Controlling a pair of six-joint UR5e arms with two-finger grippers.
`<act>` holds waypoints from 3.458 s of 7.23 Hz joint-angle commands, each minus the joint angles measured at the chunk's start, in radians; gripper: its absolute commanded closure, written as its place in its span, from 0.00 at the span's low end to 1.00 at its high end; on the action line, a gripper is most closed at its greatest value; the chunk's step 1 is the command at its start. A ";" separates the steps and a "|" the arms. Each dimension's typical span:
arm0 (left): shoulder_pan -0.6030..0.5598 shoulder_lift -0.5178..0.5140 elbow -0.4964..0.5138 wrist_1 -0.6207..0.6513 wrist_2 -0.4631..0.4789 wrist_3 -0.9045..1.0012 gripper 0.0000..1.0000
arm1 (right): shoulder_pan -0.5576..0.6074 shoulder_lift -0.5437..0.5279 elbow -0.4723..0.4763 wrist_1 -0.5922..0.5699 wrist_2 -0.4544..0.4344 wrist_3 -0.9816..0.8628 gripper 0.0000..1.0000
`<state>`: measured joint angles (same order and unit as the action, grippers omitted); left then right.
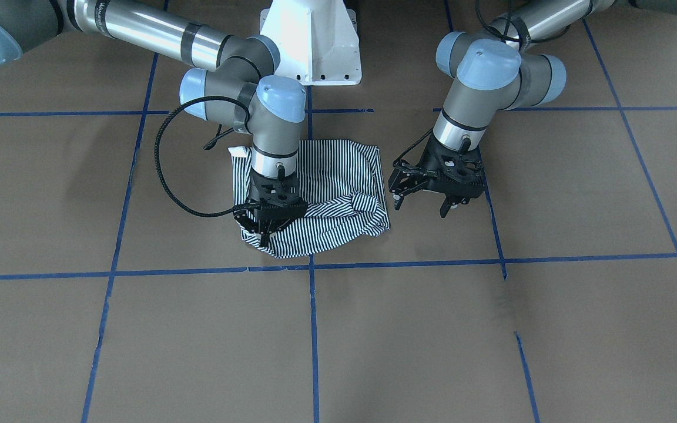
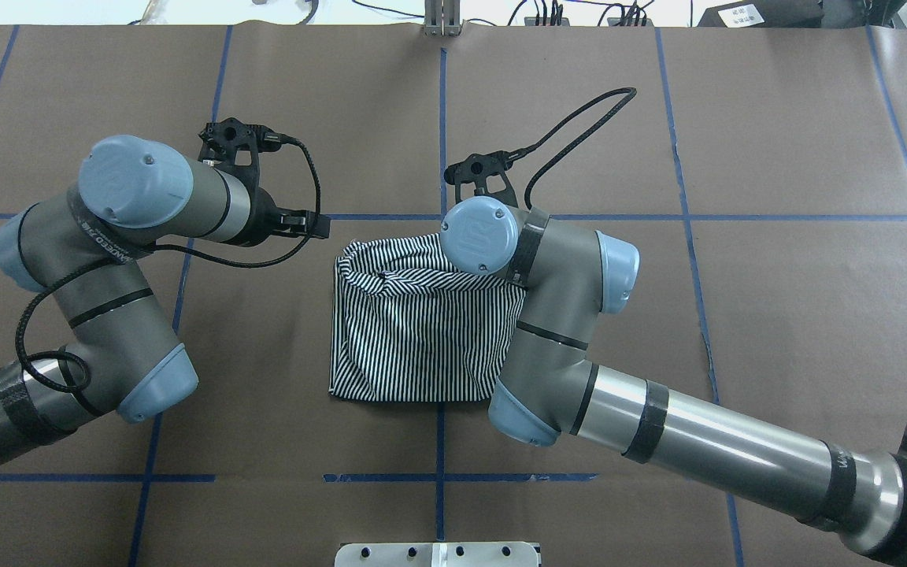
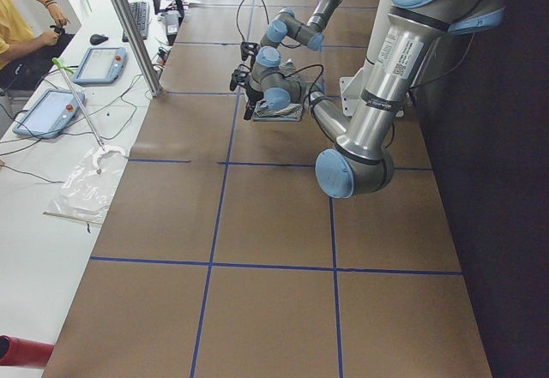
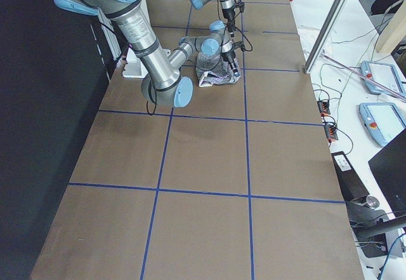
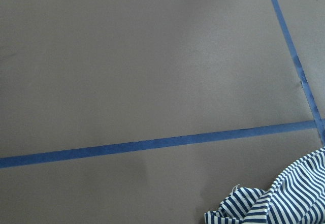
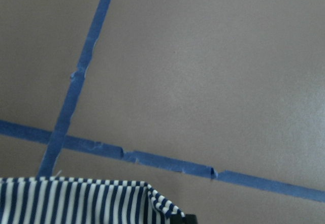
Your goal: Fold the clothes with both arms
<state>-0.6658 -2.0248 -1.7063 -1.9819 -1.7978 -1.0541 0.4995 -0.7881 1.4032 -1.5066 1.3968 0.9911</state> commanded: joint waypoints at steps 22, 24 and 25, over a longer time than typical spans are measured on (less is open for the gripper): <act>0.178 -0.183 0.191 0.058 0.149 -0.121 0.00 | 0.248 -0.102 0.137 0.141 0.358 -0.029 0.00; 0.138 -0.190 0.207 0.057 0.147 -0.121 0.00 | 0.248 -0.102 0.137 0.141 0.358 -0.029 0.00; 0.112 -0.224 0.253 0.055 0.147 -0.118 0.00 | 0.248 -0.103 0.137 0.141 0.358 -0.028 0.00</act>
<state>-0.5240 -2.2208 -1.4922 -1.9250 -1.6501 -1.1744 0.7470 -0.8901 1.5401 -1.3652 1.7549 0.9621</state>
